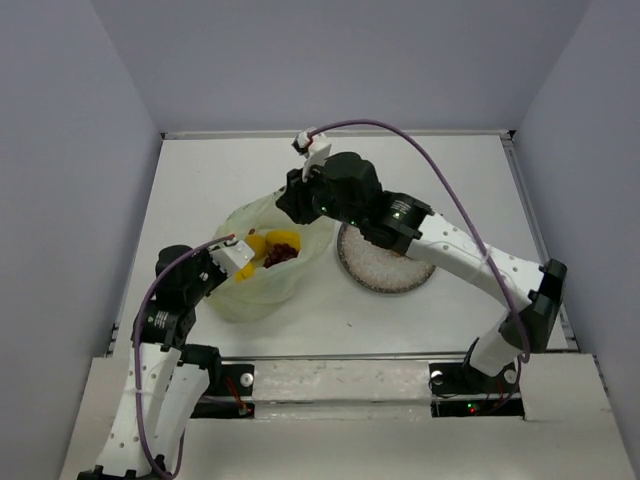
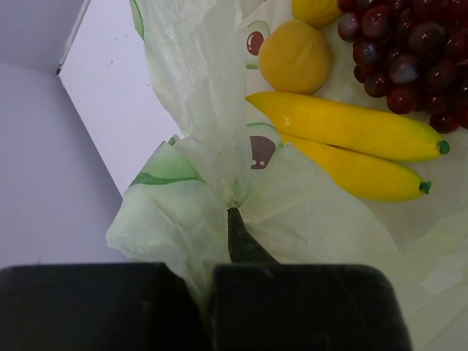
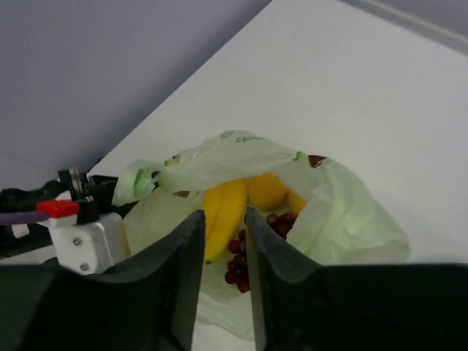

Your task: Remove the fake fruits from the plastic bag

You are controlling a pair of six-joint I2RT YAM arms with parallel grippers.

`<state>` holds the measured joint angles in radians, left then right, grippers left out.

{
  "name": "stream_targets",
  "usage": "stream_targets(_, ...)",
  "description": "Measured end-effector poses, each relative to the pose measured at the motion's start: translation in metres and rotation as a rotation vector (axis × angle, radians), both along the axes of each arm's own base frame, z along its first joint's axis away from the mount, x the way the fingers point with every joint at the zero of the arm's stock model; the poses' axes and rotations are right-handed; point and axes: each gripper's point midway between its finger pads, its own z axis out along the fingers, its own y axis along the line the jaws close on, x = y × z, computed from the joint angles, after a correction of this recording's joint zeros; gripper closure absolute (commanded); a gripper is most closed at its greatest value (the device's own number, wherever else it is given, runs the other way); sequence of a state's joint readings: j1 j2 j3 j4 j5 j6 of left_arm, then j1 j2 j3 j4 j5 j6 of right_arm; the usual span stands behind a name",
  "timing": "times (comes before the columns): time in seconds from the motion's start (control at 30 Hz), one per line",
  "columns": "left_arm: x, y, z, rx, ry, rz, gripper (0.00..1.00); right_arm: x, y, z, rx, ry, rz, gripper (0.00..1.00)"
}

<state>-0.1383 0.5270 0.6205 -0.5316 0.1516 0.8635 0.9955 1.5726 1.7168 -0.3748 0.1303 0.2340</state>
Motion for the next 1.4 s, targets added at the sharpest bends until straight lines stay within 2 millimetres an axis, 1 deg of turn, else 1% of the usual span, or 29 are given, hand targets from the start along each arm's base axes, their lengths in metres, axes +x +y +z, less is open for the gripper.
stream_targets(0.03, 0.000, 0.001, 0.000, -0.002, -0.004, 0.006, 1.00, -0.003, 0.013, -0.017, 0.004, 0.037, 0.045, 0.91)
stream_targets(0.07, 0.000, 0.002, 0.000, -0.004, -0.008, 0.014, 1.00, -0.006, 0.026, -0.038, -0.004, 0.079, 0.090, 0.94)
stream_targets(0.1, 0.000, 0.002, 0.001, -0.006, -0.012, 0.018, 1.00, -0.006, 0.033, -0.054, -0.012, 0.109, 0.107, 0.99)
stream_targets(0.13, 0.001, 0.003, 0.001, -0.009, -0.016, 0.026, 1.00, -0.008, 0.044, -0.085, -0.040, 0.159, 0.143, 0.99)
stream_targets(0.17, 0.002, 0.003, 0.000, -0.013, -0.018, 0.033, 1.00, -0.010, 0.049, -0.107, -0.064, 0.197, 0.157, 0.99)
stream_targets(0.2, 0.002, 0.004, -0.002, -0.015, -0.017, 0.041, 1.00, -0.014, 0.055, -0.142, -0.113, 0.248, 0.179, 0.99)
stream_targets(0.23, 0.002, 0.004, -0.002, -0.016, -0.017, 0.045, 1.00, -0.016, 0.057, -0.162, -0.145, 0.277, 0.188, 0.99)
stream_targets(0.3, 0.004, 0.005, -0.005, -0.019, -0.018, 0.057, 1.00, -0.026, 0.058, -0.212, -0.228, 0.344, 0.208, 0.99)
stream_targets(0.4, 0.008, 0.010, -0.008, -0.015, -0.018, 0.090, 1.00, -0.049, 0.048, -0.261, -0.334, 0.391, 0.220, 0.99)
stream_targets(0.47, 0.011, 0.013, -0.012, -0.008, -0.014, 0.115, 1.00, -0.063, 0.041, -0.279, -0.389, 0.386, 0.219, 0.99)
stream_targets(0.5, 0.013, 0.016, -0.013, -0.003, -0.015, 0.130, 1.00, -0.075, 0.035, -0.291, -0.426, 0.371, 0.210, 0.99)
stream_targets(0.53, 0.014, 0.018, -0.015, 0.003, -0.014, 0.145, 1.00, -0.082, 0.031, -0.297, -0.448, 0.368, 0.209, 0.99)
stream_targets(0.63, 0.015, 0.022, -0.020, 0.016, -0.010, 0.164, 1.00, -0.105, 0.010, -0.323, -0.544, 0.341, 0.181, 0.99)
stream_targets(0.7, 0.014, 0.022, -0.021, 0.024, -0.012, 0.158, 1.00, -0.111, 0.004, -0.330, -0.585, 0.322, 0.163, 0.99)
stream_targets(0.73, 0.013, 0.021, -0.020, 0.025, -0.016, 0.151, 1.00, -0.110, 0.003, -0.330, -0.591, 0.313, 0.153, 0.90)
stream_targets(0.8, 0.011, 0.018, -0.017, 0.030, -0.032, 0.120, 0.94, -0.099, 0.004, -0.322, -0.594, 0.281, 0.110, 0.81)
stream_targets(0.83, 0.008, 0.015, -0.014, 0.026, -0.046, 0.092, 0.94, -0.092, 0.007, -0.316, -0.589, 0.265, 0.094, 0.70)
stream_targets(0.87, 0.007, 0.013, -0.011, 0.026, -0.057, 0.078, 0.93, -0.087, 0.013, -0.308, -0.575, 0.251, 0.084, 0.65)
stream_targets(0.9, 0.006, 0.011, -0.009, 0.023, -0.066, 0.064, 0.93, -0.080, 0.022, -0.296, -0.555, 0.230, 0.074, 0.56)
stream_targets(0.93, 0.005, 0.009, -0.007, 0.020, -0.077, 0.048, 0.93, -0.071, 0.033, -0.281, -0.520, 0.209, 0.059, 0.42)
stream_targets(0.97, 0.003, 0.007, -0.005, 0.017, -0.089, 0.034, 0.93, -0.066, 0.039, -0.272, -0.501, 0.193, 0.054, 0.40)
stream_targets(1.03, 0.003, 0.005, -0.003, 0.015, -0.099, 0.016, 0.93, -0.052, 0.052, -0.244, -0.431, 0.171, 0.027, 0.34)
stream_targets(1.07, 0.003, 0.004, -0.003, 0.015, -0.097, 0.012, 0.93, -0.050, 0.055, -0.238, -0.414, 0.171, 0.023, 0.33)
stream_targets(1.1, 0.002, 0.003, -0.005, 0.014, -0.089, 0.006, 0.93, -0.041, 0.059, -0.227, -0.376, 0.172, 0.002, 0.28)
stream_targets(1.13, 0.002, 0.003, -0.006, 0.013, -0.083, 0.003, 0.93, -0.035, 0.060, -0.223, -0.362, 0.177, -0.011, 0.26)
stream_targets(1.2, 0.002, 0.001, -0.009, 0.011, -0.070, -0.002, 0.93, -0.015, 0.063, -0.225, -0.350, 0.190, -0.062, 0.23)
stream_targets(1.27, 0.002, 0.000, -0.011, 0.006, -0.060, -0.007, 0.93, -0.003, 0.065, -0.235, -0.356, 0.203, -0.090, 0.22)
stream_targets(1.33, 0.002, -0.001, -0.012, 0.002, -0.053, -0.011, 0.93, 0.006, 0.063, -0.261, -0.402, 0.234, -0.114, 0.21)
stream_targets(1.4, 0.001, -0.002, -0.012, -0.001, -0.052, -0.012, 0.93, 0.006, 0.060, -0.287, -0.457, 0.261, -0.119, 0.21)
